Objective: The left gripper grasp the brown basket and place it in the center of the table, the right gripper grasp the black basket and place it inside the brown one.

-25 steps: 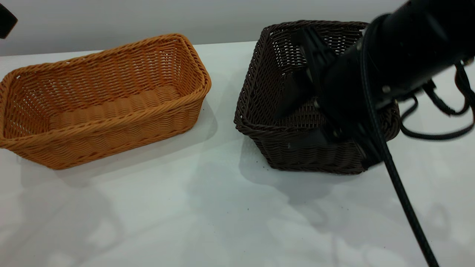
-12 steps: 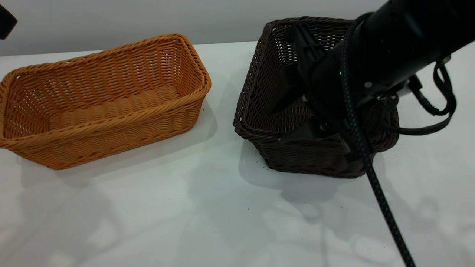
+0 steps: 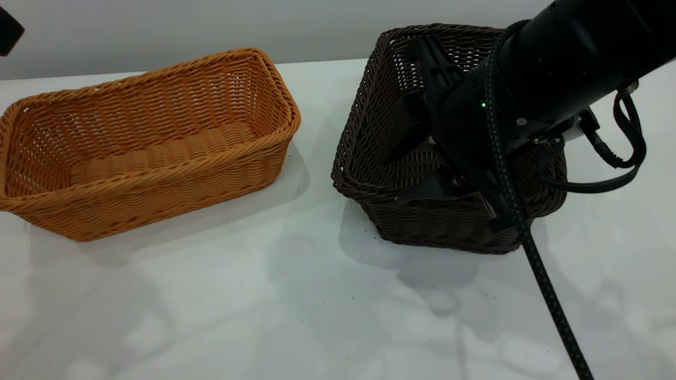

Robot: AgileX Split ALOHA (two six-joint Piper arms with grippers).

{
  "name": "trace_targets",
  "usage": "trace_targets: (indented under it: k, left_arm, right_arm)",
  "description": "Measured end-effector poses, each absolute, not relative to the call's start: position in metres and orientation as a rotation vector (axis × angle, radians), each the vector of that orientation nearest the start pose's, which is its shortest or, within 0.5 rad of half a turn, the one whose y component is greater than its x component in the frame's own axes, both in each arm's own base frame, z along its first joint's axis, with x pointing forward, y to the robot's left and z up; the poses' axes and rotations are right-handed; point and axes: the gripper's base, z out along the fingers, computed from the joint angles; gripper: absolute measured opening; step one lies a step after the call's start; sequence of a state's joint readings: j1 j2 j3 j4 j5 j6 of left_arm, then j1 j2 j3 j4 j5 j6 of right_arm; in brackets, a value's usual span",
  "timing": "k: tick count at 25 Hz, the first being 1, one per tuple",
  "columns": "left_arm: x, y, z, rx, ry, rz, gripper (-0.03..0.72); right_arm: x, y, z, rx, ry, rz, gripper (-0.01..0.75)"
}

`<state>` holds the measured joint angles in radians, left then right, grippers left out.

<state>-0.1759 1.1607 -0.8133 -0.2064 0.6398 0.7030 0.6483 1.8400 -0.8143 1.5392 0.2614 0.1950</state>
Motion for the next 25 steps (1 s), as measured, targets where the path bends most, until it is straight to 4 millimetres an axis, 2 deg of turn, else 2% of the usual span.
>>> trace_targets:
  k: [6, 14, 19, 25]
  left_arm:
    - [0.222, -0.051, 0.284, 0.904, 2.277, 0.008, 0.525]
    - [0.222, -0.051, 0.284, 0.898, 2.278, 0.003, 0.525]
    - [0.222, -0.051, 0.284, 0.897, 2.279, 0.002, 0.525]
    - [0.222, -0.051, 0.284, 0.896, 2.279, 0.002, 0.525]
  right_arm:
    - [0.247, 0.22, 0.125, 1.425, 2.631, 1.057, 0.329]
    - [0.247, 0.218, 0.147, 1.379, 2.572, 1.121, 0.326]
    - [0.245, 0.219, 0.151, 1.368, 2.584, 1.149, 0.318]
    - [0.245, 0.219, 0.151, 1.456, 2.553, 1.15, 0.318]
